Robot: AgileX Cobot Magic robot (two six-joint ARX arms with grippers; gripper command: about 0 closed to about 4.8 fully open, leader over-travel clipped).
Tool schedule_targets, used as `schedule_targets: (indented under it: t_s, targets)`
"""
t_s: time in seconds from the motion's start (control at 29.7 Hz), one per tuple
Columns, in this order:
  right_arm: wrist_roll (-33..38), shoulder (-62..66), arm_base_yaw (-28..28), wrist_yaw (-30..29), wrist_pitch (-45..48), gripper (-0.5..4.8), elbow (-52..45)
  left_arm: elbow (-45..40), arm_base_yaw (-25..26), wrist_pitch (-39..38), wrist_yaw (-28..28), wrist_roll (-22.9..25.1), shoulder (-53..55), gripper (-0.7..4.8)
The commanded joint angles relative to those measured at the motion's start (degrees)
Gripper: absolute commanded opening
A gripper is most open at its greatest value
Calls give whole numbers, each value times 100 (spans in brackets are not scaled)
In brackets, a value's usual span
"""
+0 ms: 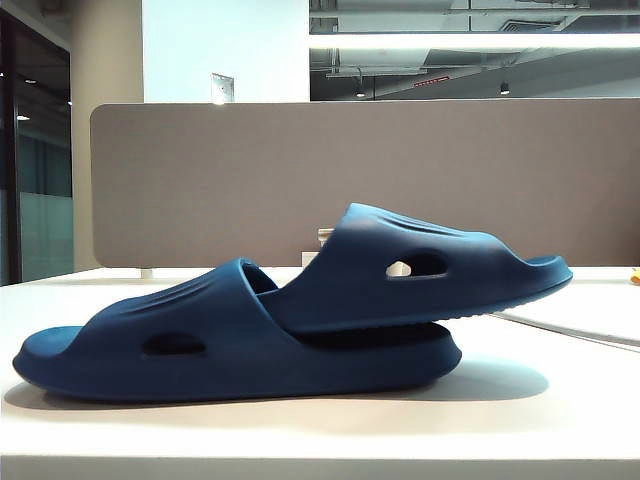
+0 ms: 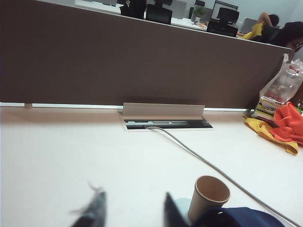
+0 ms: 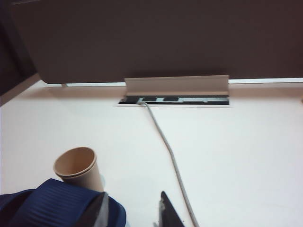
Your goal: Interlock the pair of blue slippers on the table with their fronts facing up.
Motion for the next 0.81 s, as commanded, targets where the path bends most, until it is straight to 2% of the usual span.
schedule_targets:
  t_s: [0.03, 0.17, 0.47, 0.81]
  targets:
    - [-22, -26, 0, -286, 216, 134, -109, -337, 0, 232, -9, -15, -284, 142]
    - [-20, -26, 9, -461, 308, 134, -229, -737, 0, 234, 4, -15, -623, 142]
    - [-11, -26, 13, -459, 564, 134, -555, -1427, 0, 514, -4, -15, -1276, 142]
    - [4, -22, 13, -461, 564, 135, -925, -2186, 0, 619, -37, -133, -1445, 142]
